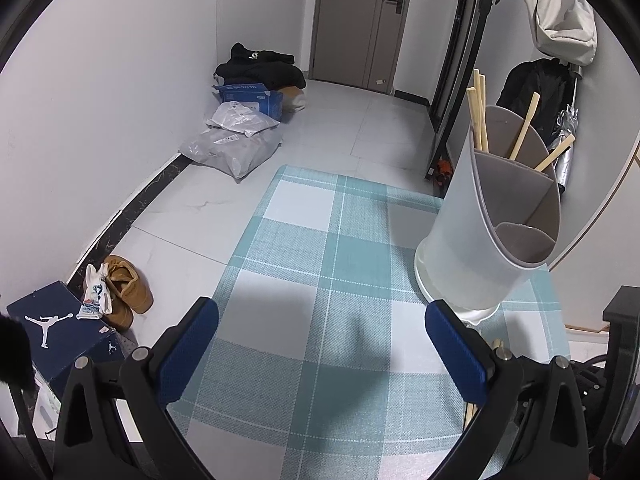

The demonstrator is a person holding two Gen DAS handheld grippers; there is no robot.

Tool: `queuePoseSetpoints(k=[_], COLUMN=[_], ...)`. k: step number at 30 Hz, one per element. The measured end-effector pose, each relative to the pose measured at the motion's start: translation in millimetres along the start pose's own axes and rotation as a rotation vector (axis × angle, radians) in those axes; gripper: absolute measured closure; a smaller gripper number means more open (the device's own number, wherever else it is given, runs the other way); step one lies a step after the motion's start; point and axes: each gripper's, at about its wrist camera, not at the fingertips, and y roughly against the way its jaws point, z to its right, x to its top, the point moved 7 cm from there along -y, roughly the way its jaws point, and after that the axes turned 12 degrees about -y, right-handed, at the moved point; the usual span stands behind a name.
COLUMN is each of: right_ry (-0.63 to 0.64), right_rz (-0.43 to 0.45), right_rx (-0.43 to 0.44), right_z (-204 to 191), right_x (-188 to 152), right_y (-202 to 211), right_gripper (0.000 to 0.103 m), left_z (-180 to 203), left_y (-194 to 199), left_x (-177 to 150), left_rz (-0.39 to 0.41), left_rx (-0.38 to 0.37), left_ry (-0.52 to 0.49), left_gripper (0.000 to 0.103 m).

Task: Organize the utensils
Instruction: 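Lower the right gripper to the loose chopsticks and pinch one, then lift the chopstick with the right gripper while the left gripper grasps another chopstick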

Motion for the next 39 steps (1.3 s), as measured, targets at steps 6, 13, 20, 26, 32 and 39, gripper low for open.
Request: queuePoseSetpoints(k=[6,13,20,26,32,39], right_ry=[-0.037,-0.041,-0.111,-0.135,-0.144,-0.1], right_rz=[-0.009,-0.011,-0.018,-0.016,-0.02,-0.014], right_rx=[-0.011,0.004,0.056,0.087,0.096,0.053], right_z=[11,5,9,19,22,19], right_x=[2,9,14,15,11,4], right_y=[-2,-8,-10,-9,-6,-6], right_gripper=[0.079,0.079,0.087,0.094,0.095,0.096], left_z=[0,0,-1,0,1,1], left_y=[0,-2,-2,-2,-1,-2], left_x=[-1,-3,-2,-1,-1,-2], left_rz=[-0.002,-0.01,-0.012,-0.008,-0.003,-0.012], left_rx=[-0.003,0.008,0.007,-0.003,-0.005,-0.01], left_ry=[-0.001,-0.007,-0.001,0.007,-0.002,0.003], left_gripper=[0.001,0.001,0.001,0.001,0.001,0.001])
